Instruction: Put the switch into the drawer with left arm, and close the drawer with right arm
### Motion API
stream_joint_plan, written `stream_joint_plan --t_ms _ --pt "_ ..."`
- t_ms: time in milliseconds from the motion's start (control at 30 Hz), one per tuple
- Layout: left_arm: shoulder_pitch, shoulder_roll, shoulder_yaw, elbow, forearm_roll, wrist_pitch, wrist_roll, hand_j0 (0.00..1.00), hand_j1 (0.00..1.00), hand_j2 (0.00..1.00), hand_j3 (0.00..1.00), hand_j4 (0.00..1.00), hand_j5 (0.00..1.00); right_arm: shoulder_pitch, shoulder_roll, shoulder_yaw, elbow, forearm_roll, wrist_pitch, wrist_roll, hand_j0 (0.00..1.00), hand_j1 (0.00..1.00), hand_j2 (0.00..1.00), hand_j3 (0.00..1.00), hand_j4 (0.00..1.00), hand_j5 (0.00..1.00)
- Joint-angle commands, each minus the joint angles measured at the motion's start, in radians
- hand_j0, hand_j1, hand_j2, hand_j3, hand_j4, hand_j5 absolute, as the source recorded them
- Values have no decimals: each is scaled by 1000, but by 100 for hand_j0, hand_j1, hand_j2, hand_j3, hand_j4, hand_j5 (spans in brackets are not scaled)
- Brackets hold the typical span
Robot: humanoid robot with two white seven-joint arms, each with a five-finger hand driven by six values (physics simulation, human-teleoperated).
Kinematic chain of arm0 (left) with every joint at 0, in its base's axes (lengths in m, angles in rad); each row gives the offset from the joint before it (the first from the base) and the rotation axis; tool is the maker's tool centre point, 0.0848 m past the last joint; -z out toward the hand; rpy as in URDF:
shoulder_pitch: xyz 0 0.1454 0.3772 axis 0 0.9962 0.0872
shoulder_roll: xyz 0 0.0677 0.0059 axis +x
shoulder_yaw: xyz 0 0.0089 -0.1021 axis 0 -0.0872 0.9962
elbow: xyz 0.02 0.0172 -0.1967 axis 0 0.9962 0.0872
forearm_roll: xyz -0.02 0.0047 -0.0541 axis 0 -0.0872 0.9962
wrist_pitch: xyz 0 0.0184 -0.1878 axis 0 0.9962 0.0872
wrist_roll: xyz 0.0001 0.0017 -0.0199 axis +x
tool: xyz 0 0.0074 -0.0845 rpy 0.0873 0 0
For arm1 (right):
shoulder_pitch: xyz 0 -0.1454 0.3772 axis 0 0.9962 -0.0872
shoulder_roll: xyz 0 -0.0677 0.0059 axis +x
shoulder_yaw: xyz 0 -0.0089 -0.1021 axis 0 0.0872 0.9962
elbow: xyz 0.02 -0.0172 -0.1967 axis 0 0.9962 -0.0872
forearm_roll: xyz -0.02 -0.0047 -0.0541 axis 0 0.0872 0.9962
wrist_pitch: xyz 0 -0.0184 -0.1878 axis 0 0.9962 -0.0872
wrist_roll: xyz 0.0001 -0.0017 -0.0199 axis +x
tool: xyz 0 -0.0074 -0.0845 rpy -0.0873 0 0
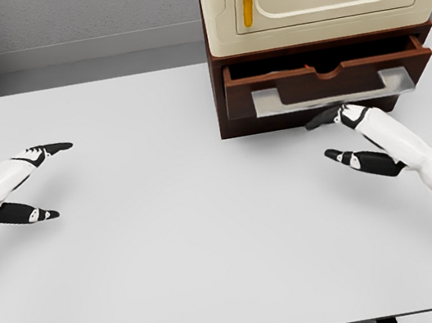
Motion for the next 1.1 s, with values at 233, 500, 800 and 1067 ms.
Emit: stream_joint_plan --t_ms 233,500,800,1067 --pt "0 2 1 -1 8 3 0 100 100 100 100 100 100 -52 12 7 50 -10 0 -2 69 69 69 69 69 69" --pt "0 1 1 -1 8 3 0 100 100 100 100 100 100 -32 -3 2 7 -13 0 -2 70 70 70 70 70 70" --pt "0 1 2 -1 8 3 0 100 100 100 100 100 100 -54 11 5 40 -13 0 -2 70 70 70 70 70 70" --pt "9 1 8 -1 10 3 0 100 100 100 100 100 100 -98 34 32 107 -8 0 -2 70 70 70 70 70 70"
